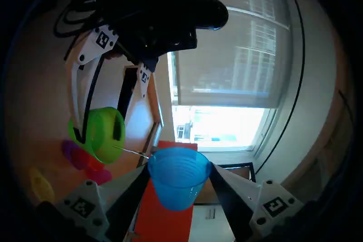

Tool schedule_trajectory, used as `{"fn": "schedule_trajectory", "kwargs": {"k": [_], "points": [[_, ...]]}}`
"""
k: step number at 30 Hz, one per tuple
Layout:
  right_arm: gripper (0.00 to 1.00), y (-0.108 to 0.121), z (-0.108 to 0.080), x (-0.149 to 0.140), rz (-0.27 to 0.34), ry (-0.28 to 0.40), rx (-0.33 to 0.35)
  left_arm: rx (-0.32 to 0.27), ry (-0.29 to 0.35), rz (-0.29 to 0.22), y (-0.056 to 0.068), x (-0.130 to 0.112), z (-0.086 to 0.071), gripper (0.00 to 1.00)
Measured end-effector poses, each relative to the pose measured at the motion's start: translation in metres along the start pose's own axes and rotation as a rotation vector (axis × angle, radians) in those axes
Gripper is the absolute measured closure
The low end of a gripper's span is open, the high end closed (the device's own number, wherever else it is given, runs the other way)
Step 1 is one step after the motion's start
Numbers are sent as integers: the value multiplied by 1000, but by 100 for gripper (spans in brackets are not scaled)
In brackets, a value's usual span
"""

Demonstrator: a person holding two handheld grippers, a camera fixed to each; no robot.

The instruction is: Pour water

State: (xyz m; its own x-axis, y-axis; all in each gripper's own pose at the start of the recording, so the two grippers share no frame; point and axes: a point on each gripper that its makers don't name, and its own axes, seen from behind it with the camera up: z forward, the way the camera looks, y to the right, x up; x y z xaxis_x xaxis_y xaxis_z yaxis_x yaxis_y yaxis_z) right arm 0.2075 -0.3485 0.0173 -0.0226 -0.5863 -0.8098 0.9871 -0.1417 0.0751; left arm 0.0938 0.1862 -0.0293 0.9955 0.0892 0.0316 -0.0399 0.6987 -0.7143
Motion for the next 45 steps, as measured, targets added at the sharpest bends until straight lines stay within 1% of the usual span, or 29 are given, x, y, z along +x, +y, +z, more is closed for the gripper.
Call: {"fn": "schedule_trajectory", "kwargs": {"k": [17, 30, 33, 36, 41, 45], "points": [[7, 1, 0, 5, -34, 3, 1, -4, 2, 4, 2, 2, 0, 14], [7, 2, 0, 9, -39, 10, -1, 3, 3, 5, 1, 3, -2, 14], [7, 2, 0, 10, -27, 11, -4, 2, 3, 6, 1, 4, -2, 14], [7, 1, 0, 9, -2, 14, -6, 1, 3, 5, 1, 4, -2, 13], [7, 2, 1, 6, 52, 15, -15, 2, 0, 6, 1, 3, -2, 14], [7, 5, 1, 2, 112, 13, -25, 4, -1, 5, 1, 2, -2, 14]]}}
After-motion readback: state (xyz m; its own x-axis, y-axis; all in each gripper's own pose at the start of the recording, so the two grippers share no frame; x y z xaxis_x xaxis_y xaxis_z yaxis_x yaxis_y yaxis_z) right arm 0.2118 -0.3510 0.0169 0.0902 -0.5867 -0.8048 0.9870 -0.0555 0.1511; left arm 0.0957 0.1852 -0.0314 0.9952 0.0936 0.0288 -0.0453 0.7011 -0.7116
